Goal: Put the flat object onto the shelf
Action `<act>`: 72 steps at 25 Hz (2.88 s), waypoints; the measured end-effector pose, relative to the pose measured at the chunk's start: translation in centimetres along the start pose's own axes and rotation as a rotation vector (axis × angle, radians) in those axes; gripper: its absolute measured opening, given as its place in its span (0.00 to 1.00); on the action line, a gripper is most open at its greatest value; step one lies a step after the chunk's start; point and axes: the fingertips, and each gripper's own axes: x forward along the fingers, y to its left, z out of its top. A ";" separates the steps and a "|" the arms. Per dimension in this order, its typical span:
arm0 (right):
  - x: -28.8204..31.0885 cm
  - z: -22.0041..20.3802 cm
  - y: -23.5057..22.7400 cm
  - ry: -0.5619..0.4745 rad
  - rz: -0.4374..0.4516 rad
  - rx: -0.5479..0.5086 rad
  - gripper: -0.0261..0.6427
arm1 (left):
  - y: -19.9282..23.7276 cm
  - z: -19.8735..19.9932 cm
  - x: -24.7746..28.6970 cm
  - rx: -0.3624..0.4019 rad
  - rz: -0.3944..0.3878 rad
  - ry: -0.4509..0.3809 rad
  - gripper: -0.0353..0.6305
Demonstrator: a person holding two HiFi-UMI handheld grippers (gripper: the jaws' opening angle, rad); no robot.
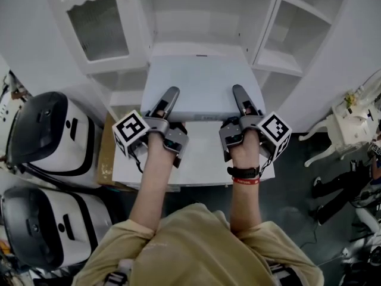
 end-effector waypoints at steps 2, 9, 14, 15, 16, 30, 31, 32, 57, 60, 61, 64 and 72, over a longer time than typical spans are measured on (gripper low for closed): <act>0.2 0.1 0.1 0.001 -0.007 -0.009 0.58 | -0.3 0.1 0.4 -0.001 -0.015 -0.002 0.56; 3.7 2.2 1.1 -0.007 -0.014 0.008 0.58 | -1.4 1.3 4.3 -0.008 -0.006 -0.003 0.56; 4.8 2.7 1.4 0.003 0.014 0.015 0.58 | -1.5 1.9 5.2 0.019 -0.005 -0.006 0.56; 5.0 2.7 1.2 0.005 0.010 0.018 0.58 | -1.5 2.0 5.4 0.022 -0.001 -0.006 0.56; 5.2 2.7 1.0 0.005 0.005 0.024 0.58 | -1.4 2.2 5.6 0.025 0.004 -0.007 0.56; 10.4 4.2 0.0 0.019 0.002 0.047 0.58 | 0.1 4.8 9.8 0.028 0.050 -0.033 0.56; 10.9 4.4 0.0 0.020 0.003 0.048 0.58 | 0.2 5.0 10.2 0.027 0.052 -0.034 0.56; 11.3 4.5 -0.1 0.022 0.003 0.048 0.58 | 0.3 5.1 10.6 0.027 0.054 -0.034 0.56; 17.9 6.5 -1.9 0.006 0.075 -0.036 0.72 | 2.2 8.1 16.8 0.071 -0.018 -0.024 0.66; 17.3 6.8 -1.4 -0.033 0.113 -0.126 0.75 | 1.9 7.9 16.3 0.095 -0.077 -0.036 0.72; 16.9 6.8 -1.2 -0.041 0.125 -0.158 0.75 | 1.8 7.9 16.1 0.107 -0.094 -0.041 0.74; 16.0 6.9 -1.0 -0.050 0.154 -0.217 0.78 | 1.8 8.1 15.0 0.138 -0.128 -0.053 0.76; 10.8 5.7 -2.0 -0.091 0.181 -0.275 0.79 | 2.0 6.7 10.4 0.301 -0.120 -0.021 0.76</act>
